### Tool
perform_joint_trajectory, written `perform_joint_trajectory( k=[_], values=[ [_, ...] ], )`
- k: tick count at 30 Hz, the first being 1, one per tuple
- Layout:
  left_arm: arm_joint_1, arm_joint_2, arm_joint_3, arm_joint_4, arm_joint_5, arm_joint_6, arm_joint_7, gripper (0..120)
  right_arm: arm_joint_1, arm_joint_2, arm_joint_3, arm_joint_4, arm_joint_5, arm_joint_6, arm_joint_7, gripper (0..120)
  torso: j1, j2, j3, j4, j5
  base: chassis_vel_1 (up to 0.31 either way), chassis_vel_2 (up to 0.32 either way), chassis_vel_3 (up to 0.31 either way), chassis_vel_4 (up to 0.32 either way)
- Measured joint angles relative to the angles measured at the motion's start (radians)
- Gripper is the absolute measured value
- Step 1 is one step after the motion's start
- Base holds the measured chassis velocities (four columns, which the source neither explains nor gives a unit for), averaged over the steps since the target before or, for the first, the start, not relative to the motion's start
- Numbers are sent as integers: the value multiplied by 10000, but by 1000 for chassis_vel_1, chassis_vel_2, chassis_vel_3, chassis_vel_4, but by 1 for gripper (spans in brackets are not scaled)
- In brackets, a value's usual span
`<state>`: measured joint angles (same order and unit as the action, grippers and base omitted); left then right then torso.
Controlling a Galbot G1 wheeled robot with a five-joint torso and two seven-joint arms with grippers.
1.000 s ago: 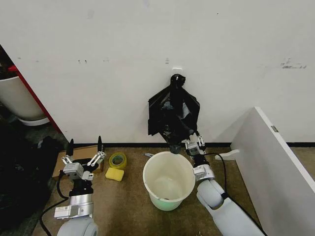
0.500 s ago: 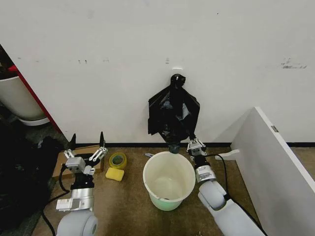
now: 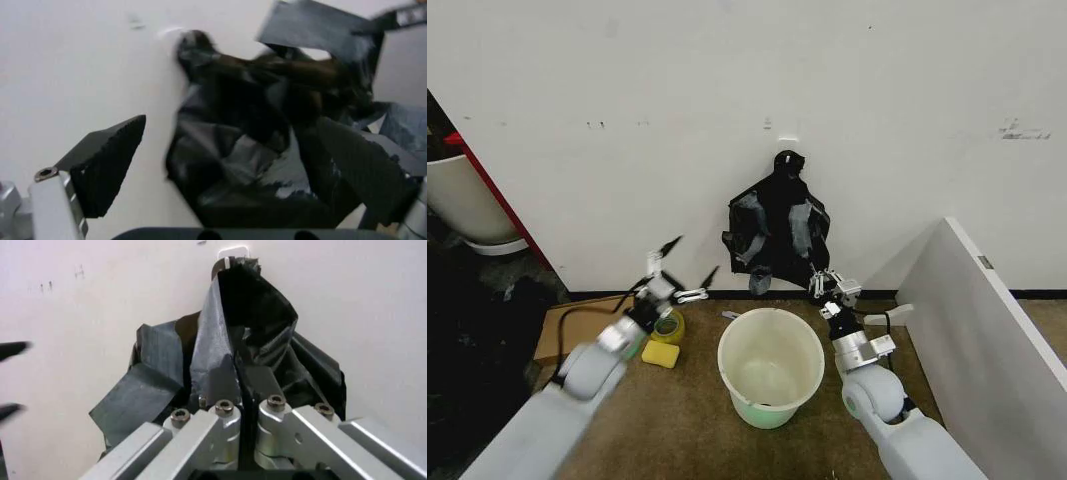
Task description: Place the garbage bag over the trash bin.
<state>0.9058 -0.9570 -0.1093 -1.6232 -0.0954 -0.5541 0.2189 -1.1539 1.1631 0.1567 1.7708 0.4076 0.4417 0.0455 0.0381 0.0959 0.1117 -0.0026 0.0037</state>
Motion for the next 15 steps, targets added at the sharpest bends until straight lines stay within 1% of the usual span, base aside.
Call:
perform_joint_trajectory(
  k=[1, 4, 6, 7, 9, 10, 13, 14, 15],
  values=[
    [-93, -20, 74, 60, 45, -4, 16, 100, -9, 5, 9, 4, -21, 2, -2, 0, 0, 0, 1, 0, -1, 0, 0, 0, 0],
    [-899, -188, 730, 623, 331, -17, 267, 100, -110, 57, 59, 60, -210, 16, -31, 0, 0, 0, 0, 3, 0, 0, 0, 0, 0],
    [-1202, -283, 865, 953, 748, -18, 451, 98, -146, 72, 79, 112, -262, 17, -37, 0, 0, 0, 1, 3, -1, 0, 0, 0, 0],
    [-1202, -283, 865, 953, 748, -18, 451, 98, -146, 72, 79, 112, -262, 17, -37, 0, 0, 0, 1, 3, -1, 0, 0, 0, 0],
    [-1415, -441, 879, 1259, 1404, -19, 301, 93, -166, 85, 94, 166, -300, 19, -45, 0, 0, 0, 0, 5, 0, 0, 0, 0, 0],
    [-1472, -526, 879, 1373, 1632, -20, 163, 88, -180, 91, 99, 190, -327, 26, -50, 0, 0, 0, 0, 5, 0, 0, 0, 0, 0],
    [-1518, -732, 891, 1557, 2002, 16, -42, 77, -232, 112, 99, 271, -409, 36, -57, 0, 0, 0, 0, 5, 0, 0, 0, 0, 0],
    [-1518, -732, 891, 1557, 2002, 16, -42, 77, -232, 112, 99, 271, -409, 36, -57, 0, 0, 0, 0, 5, 0, 0, 0, 0, 0],
    [-1502, -783, 885, 1584, 2093, 24, -52, 72, -249, 121, 98, 296, -430, 36, -57, 0, 0, 0, 0, 4, 0, 0, 0, 0, 0]
  ],
)
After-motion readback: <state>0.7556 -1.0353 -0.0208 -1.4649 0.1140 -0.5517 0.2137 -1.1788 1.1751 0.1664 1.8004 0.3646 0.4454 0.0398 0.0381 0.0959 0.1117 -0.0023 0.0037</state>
